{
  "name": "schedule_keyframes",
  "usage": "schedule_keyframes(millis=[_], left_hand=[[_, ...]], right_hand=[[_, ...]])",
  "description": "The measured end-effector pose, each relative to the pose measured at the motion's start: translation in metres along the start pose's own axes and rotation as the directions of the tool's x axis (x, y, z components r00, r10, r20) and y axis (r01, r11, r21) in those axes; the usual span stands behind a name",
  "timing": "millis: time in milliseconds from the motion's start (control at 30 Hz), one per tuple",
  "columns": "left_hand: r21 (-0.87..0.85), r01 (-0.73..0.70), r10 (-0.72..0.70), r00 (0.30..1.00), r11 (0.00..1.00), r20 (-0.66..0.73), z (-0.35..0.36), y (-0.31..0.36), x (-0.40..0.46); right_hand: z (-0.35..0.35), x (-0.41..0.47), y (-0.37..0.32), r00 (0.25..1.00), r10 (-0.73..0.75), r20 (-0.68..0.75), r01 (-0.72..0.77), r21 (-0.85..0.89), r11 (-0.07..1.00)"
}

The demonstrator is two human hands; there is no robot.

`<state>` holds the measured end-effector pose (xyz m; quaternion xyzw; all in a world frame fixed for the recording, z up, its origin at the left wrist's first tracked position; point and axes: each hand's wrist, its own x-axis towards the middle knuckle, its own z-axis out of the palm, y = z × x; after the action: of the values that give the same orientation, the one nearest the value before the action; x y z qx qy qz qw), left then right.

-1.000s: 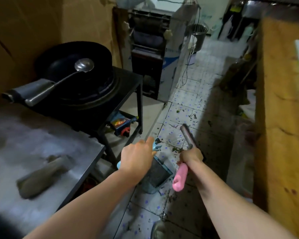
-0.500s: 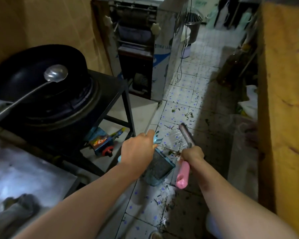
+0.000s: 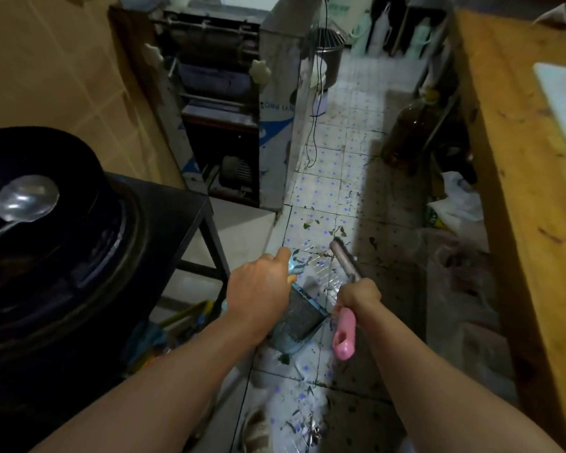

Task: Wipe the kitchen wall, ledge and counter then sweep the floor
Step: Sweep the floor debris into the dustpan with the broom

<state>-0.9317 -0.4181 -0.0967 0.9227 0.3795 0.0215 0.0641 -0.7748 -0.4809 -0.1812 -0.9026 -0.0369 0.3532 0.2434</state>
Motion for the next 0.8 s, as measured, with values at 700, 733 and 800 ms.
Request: schedule_keyframes(millis=[700,733,800], left_hand=[[-0.008,-0.012,0.012,1.0,1.0,-0.011,0.009,-0.01,0.163],[-0.019,-0.004,0.004,1.0,1.0,-0.004,0.011,-0.009,0.173],[-0.022,0.014,-0.014,1.0,1.0,-0.002,0.018,-0.003,0.198]], right_hand=[[-0.017,0.124,-0.102,1.0,0.0,-0.011,0.0,0.001,1.0],[-0.018,0.133,-0.107,1.0,-0.003,0.007,0.003,0.019,1.0],[-0.02,0.16,-0.118,1.0,-0.008,0.026,0.007,0.044,0.999]])
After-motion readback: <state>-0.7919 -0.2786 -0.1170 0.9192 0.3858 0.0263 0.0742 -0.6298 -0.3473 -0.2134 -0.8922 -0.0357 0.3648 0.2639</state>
